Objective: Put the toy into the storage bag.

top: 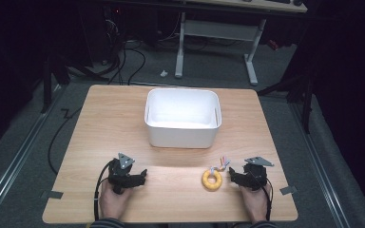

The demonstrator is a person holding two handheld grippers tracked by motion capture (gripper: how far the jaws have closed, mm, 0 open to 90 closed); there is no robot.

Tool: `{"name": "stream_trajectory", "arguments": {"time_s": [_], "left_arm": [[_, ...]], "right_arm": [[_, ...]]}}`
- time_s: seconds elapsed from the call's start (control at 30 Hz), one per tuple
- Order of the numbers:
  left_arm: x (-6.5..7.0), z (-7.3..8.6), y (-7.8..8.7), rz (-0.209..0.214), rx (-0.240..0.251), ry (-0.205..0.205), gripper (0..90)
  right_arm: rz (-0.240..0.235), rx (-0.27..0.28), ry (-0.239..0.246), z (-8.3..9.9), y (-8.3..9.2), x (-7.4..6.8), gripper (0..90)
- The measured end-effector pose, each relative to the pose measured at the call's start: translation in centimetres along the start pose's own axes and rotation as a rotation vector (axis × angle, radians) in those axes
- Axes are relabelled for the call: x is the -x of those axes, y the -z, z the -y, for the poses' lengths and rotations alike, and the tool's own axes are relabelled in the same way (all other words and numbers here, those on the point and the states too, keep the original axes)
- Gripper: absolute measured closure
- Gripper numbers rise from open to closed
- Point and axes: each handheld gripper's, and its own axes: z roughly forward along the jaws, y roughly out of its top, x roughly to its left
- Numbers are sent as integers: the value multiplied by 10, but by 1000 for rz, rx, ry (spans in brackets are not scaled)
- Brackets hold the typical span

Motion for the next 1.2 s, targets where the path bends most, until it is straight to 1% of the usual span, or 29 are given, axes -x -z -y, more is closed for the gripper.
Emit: {"name": "stream_trajectory", "arguments": {"time_s": [0.13,0.17,0.2,0.23,0.27,0.3,0.33,0.37,0.4,0.43,0.5,0.57,0.7,0.77,0.8,0.83,0.87,0.9,0.97,1.0,1.03,1.07,1.13,1.2], "left_arm": [[0,0,0,0,0,-1,156],[0,0,0,0,0,-1,156],[0,0,0,0,0,-1,156],[0,0,0,1,0,-1,156],[0,0,0,1,0,0,156],[0,0,0,1,0,0,156],[0,0,0,1,0,0,156],[0,0,0,1,0,0,156],[0,0,0,1,0,-1,156],[0,0,0,0,0,-1,156],[0,0,0,0,0,-1,156],[0,0,0,0,0,-1,156],[0,0,0,1,0,0,156],[0,0,0,0,0,-1,157],[0,0,0,0,0,-1,157],[0,0,0,1,0,-1,157],[0,0,0,1,0,-1,157],[0,0,0,1,0,-1,157],[0,0,0,1,0,-1,157],[0,0,0,1,0,-1,156],[0,0,0,0,0,-1,156],[0,0,0,1,0,-1,156],[0,0,0,1,0,-1,157],[0,0,0,1,0,-1,157]], "right_arm": [[-15,-6,10,0,2,1,214],[-18,-4,8,1,2,2,223],[-31,0,-7,1,4,3,240],[-31,0,-7,1,4,3,240],[-47,6,-14,2,6,5,277],[-47,6,-14,2,6,5,277],[-53,6,-15,2,7,5,304],[-52,15,-3,3,9,5,333],[-49,17,2,3,10,4,342],[-51,31,9,3,13,5,370],[-56,36,6,3,15,5,378],[-62,52,9,3,21,6,394],[-71,70,36,1,30,6,412],[-91,73,52,0,35,6,422],[-105,74,41,-1,38,5,423],[-105,74,41,-1,38,5,423],[-121,72,45,-1,41,4,432],[-121,72,45,-1,41,4,432],[-137,69,65,-1,42,2,438],[-154,66,82,-1,42,-1,449],[-154,66,82,-1,42,-1,449],[-165,64,97,-2,43,-4,453],[-167,65,105,-3,44,-5,456],[-185,66,122,-5,46,-10,459]]}}
